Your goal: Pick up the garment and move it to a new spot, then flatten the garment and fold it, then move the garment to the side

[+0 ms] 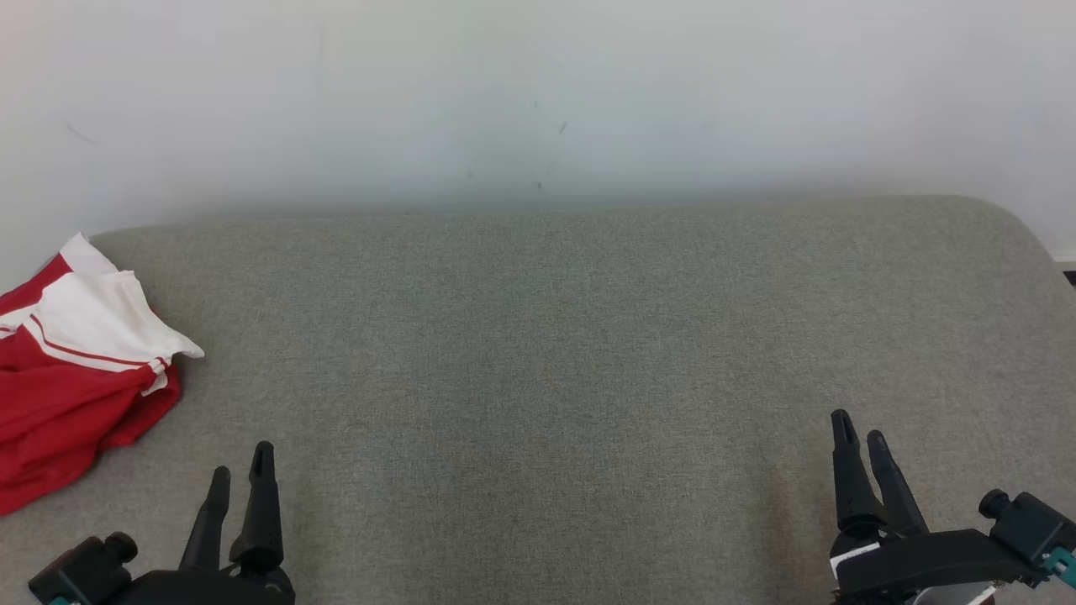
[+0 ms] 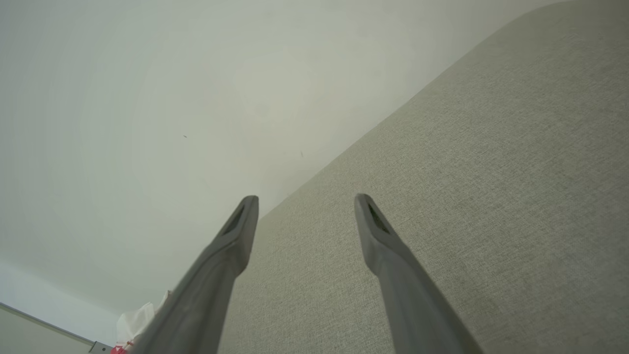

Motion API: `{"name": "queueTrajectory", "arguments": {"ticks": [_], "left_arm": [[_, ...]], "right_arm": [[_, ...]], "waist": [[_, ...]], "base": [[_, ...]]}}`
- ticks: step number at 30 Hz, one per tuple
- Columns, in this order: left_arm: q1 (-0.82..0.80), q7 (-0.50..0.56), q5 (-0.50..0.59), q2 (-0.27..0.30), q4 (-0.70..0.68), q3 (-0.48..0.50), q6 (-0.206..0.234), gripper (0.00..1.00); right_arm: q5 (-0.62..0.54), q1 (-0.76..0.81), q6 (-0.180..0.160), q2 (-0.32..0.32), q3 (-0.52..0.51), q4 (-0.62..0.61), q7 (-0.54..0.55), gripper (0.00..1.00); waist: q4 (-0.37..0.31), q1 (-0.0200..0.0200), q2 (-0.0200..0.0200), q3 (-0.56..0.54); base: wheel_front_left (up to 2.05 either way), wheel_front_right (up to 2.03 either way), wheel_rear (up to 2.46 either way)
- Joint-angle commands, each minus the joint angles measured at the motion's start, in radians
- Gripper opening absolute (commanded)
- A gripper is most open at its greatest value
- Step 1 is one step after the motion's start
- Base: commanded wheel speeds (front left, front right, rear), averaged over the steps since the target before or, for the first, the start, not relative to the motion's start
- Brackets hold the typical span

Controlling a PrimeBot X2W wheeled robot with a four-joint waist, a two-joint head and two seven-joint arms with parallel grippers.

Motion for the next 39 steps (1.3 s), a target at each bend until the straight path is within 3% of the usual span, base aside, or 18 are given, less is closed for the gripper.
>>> {"name": "queueTrajectory", "arguments": {"ticks": [1, 25, 39], "left_arm": [[-0.006, -0.007, 0.013, 0.008, -0.016, 0.0, 0.002, 1.0], [0.021, -0.076, 0.284, 0.041, -0.042, -0.043, 0.036, 1.0], [0.039, -0.112, 0.392, 0.037, -0.057, -0.037, 0.004, 1.0]], "right_arm": [[-0.013, -0.005, -0.001, -0.004, 0.002, -0.015, -0.006, 1.0], [-0.307, 0.008, -0.001, -0.004, 0.032, -0.007, -0.075, 1.0], [-0.451, 0.018, -0.001, -0.004, 0.048, -0.02, -0.111, 1.0]], "waist": [[0.0, 0.0, 0.0, 0.0], [0.013, 0.0, 0.0, -0.006], [0.014, 0.0, 0.0, -0.012]], "base": [[0.0, 0.0, 0.0], [0.0, 0.0, 0.0], [0.0, 0.0, 0.0]]}}
